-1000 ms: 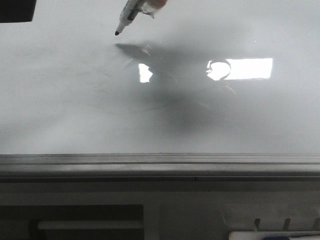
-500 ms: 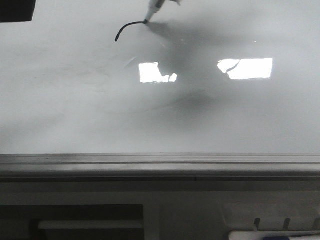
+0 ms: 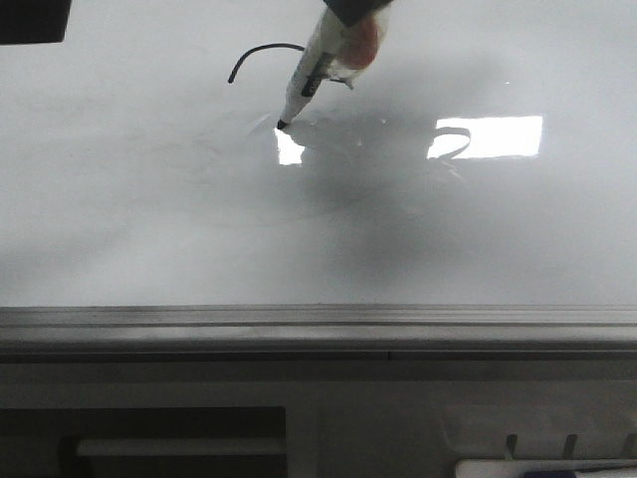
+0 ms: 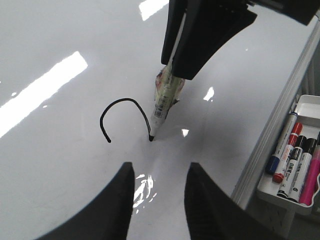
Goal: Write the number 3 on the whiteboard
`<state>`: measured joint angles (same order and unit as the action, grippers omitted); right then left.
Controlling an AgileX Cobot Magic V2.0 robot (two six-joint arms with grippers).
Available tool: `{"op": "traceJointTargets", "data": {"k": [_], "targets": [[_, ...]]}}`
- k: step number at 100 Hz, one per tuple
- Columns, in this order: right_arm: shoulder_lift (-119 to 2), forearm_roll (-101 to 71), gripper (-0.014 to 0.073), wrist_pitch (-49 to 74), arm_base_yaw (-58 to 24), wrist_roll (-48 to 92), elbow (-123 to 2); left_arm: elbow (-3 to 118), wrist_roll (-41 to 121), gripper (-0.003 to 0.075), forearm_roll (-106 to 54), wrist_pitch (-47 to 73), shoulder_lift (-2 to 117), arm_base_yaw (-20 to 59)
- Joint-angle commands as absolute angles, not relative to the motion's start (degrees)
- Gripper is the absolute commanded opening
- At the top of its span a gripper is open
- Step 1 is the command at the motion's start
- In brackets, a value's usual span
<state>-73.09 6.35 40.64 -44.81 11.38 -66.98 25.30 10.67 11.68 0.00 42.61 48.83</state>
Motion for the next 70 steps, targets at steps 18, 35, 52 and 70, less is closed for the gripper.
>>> {"op": "traceJointTargets", "data": {"k": [18,35,52,70], "targets": [[-69.9,9.2,-0.0059,46.9,-45.6,10.2,-67.7,27.1,10.0,0.0217,11.0,-4.2,42.5,48.6],[-74.9,8.9,-0.0062,42.3,-50.0,10.2,-67.8,27.1,10.0,0.0217,11.0,-4.2,42.5,48.6],[-78.3,8.6,-0.0061,38.6,-50.7,10.2,-69.3,27.1,10.0,0.0217,11.0,-3.6,42.5,48.6],[-74.0,7.2,-0.0061,41.3,-51.9,10.2,-69.9,27.1,10.0,0.0218,11.0,-1.7,42.5,48.6]]}}
